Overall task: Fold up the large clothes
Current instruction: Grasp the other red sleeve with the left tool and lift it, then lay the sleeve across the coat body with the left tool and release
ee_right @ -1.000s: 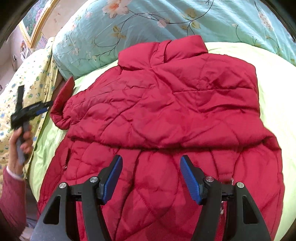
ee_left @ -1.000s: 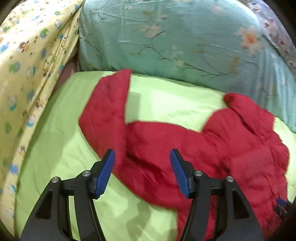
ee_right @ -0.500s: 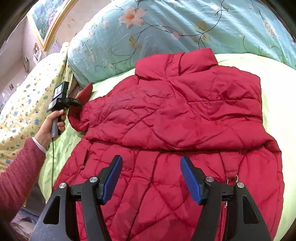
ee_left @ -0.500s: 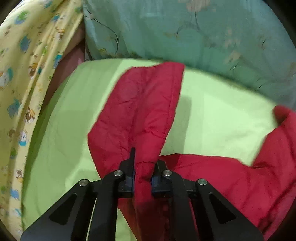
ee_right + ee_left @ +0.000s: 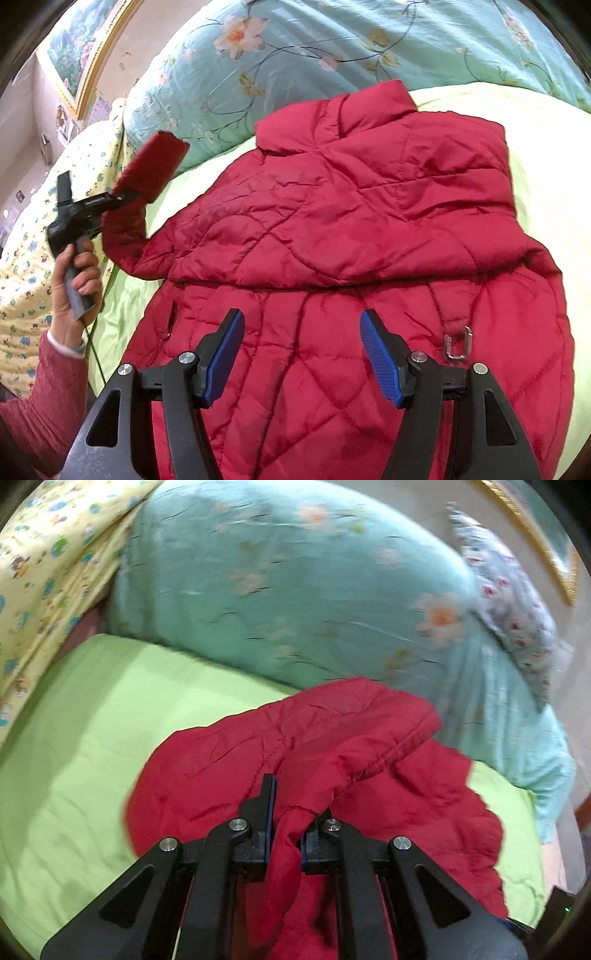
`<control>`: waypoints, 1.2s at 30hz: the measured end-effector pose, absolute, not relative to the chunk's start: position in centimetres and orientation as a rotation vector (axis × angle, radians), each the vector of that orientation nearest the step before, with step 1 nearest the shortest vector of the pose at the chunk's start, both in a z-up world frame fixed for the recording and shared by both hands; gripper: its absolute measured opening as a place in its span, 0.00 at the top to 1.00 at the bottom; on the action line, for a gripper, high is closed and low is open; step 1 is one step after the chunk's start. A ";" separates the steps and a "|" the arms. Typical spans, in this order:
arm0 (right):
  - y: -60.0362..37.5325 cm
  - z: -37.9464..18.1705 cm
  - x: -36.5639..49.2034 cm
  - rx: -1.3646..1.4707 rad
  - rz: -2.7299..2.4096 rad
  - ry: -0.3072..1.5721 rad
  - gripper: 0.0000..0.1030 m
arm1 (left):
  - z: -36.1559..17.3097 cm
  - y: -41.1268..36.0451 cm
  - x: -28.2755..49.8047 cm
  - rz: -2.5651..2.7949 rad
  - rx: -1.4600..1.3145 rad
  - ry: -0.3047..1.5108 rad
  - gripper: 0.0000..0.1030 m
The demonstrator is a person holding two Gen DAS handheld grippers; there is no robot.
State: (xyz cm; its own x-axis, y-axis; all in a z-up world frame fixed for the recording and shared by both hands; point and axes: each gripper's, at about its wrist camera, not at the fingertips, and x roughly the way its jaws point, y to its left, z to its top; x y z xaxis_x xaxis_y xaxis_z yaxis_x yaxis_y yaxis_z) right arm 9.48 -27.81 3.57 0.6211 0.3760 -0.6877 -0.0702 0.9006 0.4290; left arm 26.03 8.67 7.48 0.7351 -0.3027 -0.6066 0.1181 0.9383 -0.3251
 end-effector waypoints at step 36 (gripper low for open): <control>-36.3 2.1 16.3 0.937 0.374 0.811 0.20 | 1.3 -12.5 20.5 -0.614 -0.163 0.803 0.93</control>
